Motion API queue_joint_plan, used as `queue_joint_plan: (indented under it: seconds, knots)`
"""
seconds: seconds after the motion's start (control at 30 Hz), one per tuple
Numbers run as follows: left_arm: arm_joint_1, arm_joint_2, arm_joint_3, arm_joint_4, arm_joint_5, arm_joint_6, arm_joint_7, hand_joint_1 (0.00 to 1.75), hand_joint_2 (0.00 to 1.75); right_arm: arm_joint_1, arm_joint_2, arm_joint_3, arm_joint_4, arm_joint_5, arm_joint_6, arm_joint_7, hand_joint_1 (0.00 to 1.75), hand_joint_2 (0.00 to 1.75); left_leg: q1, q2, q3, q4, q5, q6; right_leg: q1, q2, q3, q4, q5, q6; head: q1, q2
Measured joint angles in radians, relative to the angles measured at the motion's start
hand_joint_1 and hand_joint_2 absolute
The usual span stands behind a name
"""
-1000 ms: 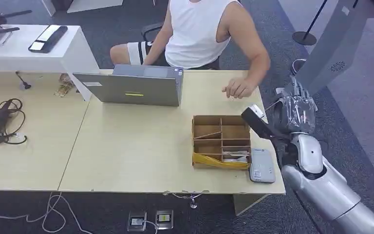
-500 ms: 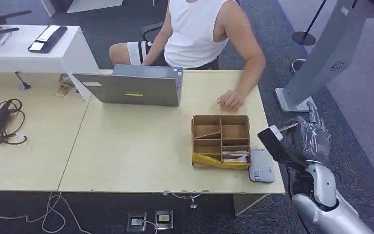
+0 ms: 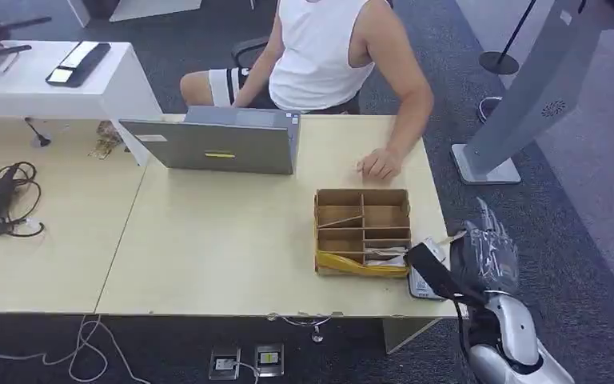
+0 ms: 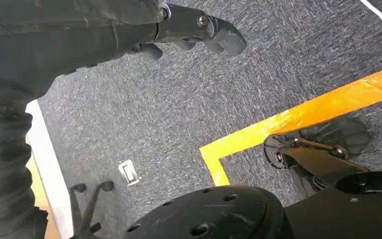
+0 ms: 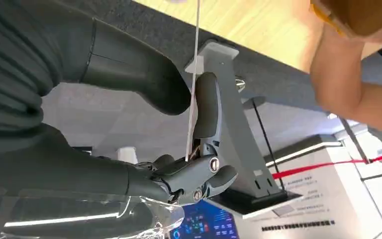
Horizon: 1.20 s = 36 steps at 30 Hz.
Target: Pass the card to the sensor for recognition and then transmit it.
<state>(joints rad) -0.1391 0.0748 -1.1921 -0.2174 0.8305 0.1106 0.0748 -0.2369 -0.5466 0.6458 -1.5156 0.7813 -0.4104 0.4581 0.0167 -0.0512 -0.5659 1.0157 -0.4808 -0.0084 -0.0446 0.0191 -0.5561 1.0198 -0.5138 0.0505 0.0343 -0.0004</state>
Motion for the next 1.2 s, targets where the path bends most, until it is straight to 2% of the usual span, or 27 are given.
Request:
queue_joint_plan:
  seconds: [0.2, 0.33, 0.43, 1.2]
  knots:
    - [0.0, -0.001, 0.0, 0.0, 0.0, 0.005, 0.002, 0.0, 1.75, 0.019, 0.021, -0.006, 0.016, 0.013, 0.029, -0.007, 1.75, 1.75, 0.0, 0.0, 0.0, 0.0, 0.0, 0.0, 0.0, 0.0, 0.0, 0.0, 0.0, 0.0, 0.0, 0.0]
    - [0.0, -0.008, 0.0, 0.0, 0.0, 0.05, 0.012, 0.0, 1.75, 0.033, 0.03, -0.006, 0.025, 0.01, 0.043, -0.007, 1.75, 1.75, 0.0, 0.0, 0.0, 0.0, 0.0, 0.0, 0.0, 0.0, 0.0, 0.0, 0.0, 0.0, 0.0, 0.0]
    - [0.0, -0.009, 0.0, 0.0, 0.0, 0.051, 0.012, 0.0, 1.75, 0.038, 0.037, -0.007, 0.035, -0.005, 0.049, -0.014, 1.75, 1.75, 0.0, 0.001, 0.0, 0.0, 0.0, 0.0, 0.0, 0.0, 0.0, 0.0, 0.0, 0.0, 0.0, 0.0]
    - [0.001, -0.009, 0.0, 0.0, 0.011, 0.051, 0.012, 0.0, 1.75, 0.079, 0.082, -0.04, 0.158, -0.076, 0.013, -0.054, 1.75, 1.75, 0.0, 0.001, 0.0, 0.0, 0.0, 0.0, 0.0, 0.001, 0.0, 0.0, 0.0, 0.0, 0.0, 0.0]
